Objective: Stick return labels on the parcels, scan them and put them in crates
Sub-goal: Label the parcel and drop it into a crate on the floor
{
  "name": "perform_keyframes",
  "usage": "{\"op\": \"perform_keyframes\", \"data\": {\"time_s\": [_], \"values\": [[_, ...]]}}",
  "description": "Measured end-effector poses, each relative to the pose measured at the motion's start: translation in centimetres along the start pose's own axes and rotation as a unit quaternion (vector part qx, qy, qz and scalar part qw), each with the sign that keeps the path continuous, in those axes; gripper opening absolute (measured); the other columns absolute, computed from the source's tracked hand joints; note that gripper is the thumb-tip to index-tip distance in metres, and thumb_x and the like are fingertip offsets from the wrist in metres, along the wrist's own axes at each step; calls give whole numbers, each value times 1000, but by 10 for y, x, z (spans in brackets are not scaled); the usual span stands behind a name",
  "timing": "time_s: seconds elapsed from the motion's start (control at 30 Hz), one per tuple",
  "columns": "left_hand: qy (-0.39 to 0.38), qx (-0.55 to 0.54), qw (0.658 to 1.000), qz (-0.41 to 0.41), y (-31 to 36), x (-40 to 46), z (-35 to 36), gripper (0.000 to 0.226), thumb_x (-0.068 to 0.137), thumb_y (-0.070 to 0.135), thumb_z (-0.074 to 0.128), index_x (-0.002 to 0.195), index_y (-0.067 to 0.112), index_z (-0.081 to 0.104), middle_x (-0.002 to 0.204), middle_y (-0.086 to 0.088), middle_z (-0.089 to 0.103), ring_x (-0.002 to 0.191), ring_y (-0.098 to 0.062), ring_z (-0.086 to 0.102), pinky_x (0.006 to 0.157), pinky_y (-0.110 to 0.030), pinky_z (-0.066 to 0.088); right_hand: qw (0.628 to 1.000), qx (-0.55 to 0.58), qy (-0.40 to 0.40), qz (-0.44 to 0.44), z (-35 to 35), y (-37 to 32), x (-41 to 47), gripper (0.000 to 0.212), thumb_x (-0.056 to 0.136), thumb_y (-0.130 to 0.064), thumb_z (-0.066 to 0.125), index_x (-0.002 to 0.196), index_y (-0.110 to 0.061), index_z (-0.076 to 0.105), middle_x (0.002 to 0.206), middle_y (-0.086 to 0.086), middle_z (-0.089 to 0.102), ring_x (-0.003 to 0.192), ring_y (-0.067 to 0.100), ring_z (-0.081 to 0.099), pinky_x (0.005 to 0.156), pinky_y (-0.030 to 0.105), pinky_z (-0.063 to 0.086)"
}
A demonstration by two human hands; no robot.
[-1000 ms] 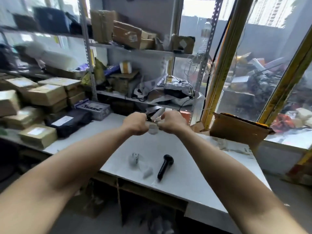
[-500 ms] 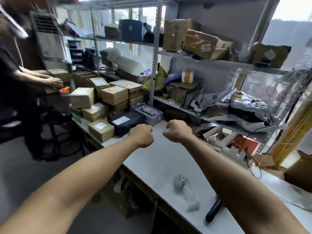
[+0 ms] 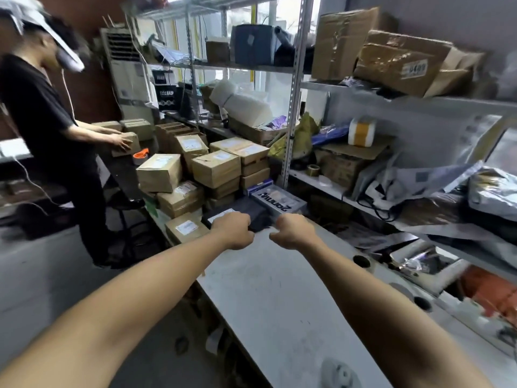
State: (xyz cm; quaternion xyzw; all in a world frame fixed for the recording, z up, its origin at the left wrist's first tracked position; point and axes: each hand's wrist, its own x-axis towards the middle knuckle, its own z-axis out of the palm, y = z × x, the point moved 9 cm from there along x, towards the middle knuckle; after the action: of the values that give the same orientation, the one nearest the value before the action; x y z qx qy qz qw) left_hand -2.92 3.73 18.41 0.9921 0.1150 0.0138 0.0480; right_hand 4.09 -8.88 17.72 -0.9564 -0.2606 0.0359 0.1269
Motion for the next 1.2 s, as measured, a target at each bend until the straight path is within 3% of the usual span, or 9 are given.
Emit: {"op": "perform_keyframes", "data": {"time_s": [0.27,0.4,0.57,0.7,0.77,0.87,1.0,1.07,1.2], "values": [[-33,-1,999,-38,-47,53,33,10,92,32,55,91,23,51,111,-4,64,95,-23,55,69,-31,39,999,5,-42,-9,44,6,74,31,82,-38,63,107,-21,67,107,3,68,101,24,61,84,41,57],[-49,10,998,-30,-69,87,49,10,92,32,54,97,23,53,116,-7,64,106,-28,59,70,-31,39,998,4,-63,-13,65,0,113,30,85,-37,65,108,-18,69,108,4,69,102,24,62,87,41,57],[-83,21,996,-24,-114,149,83,31,92,35,53,116,17,62,123,-8,63,115,-31,58,83,-36,46,995,13,-101,16,109,-9,169,31,87,-34,62,111,-17,69,112,3,68,107,25,63,81,35,53],[-121,3,992,-17,-163,207,117,50,91,43,57,131,14,56,132,-11,55,123,-33,52,96,-40,46,983,101,-138,74,158,-17,218,20,87,-36,57,83,-17,62,93,5,63,92,28,62,72,31,45],[-142,-10,990,-17,-185,233,132,60,90,47,60,139,13,51,137,-12,51,127,-34,49,101,-40,44,962,182,-146,139,183,-18,236,24,91,-36,59,78,-16,57,86,4,59,85,26,56,70,29,41],[-179,-7,984,-15,-213,266,160,81,83,56,68,146,12,41,144,-15,44,132,-37,43,109,-42,40,906,318,-137,242,224,-16,255,23,92,-33,62,87,-11,59,85,6,58,81,26,56,70,34,50],[-253,-80,963,-35,-237,290,200,117,78,60,74,162,16,5,163,-19,17,149,-38,23,118,-43,29,793,477,-130,356,276,-16,262,36,95,-34,64,123,-12,57,106,9,61,84,26,62,69,37,60],[-275,-123,953,-43,-242,296,212,123,78,55,78,162,16,-4,166,-19,9,150,-37,23,117,-40,29,786,476,-113,378,293,-12,266,31,95,-35,65,117,-14,60,117,13,66,100,35,67,85,45,61],[-255,-169,950,-58,-251,311,222,127,68,48,88,161,19,7,158,-19,25,143,-38,35,116,-42,36,769,494,-73,400,293,-12,270,22,100,-29,60,83,-14,58,105,18,68,93,37,70,70,44,62]]}}
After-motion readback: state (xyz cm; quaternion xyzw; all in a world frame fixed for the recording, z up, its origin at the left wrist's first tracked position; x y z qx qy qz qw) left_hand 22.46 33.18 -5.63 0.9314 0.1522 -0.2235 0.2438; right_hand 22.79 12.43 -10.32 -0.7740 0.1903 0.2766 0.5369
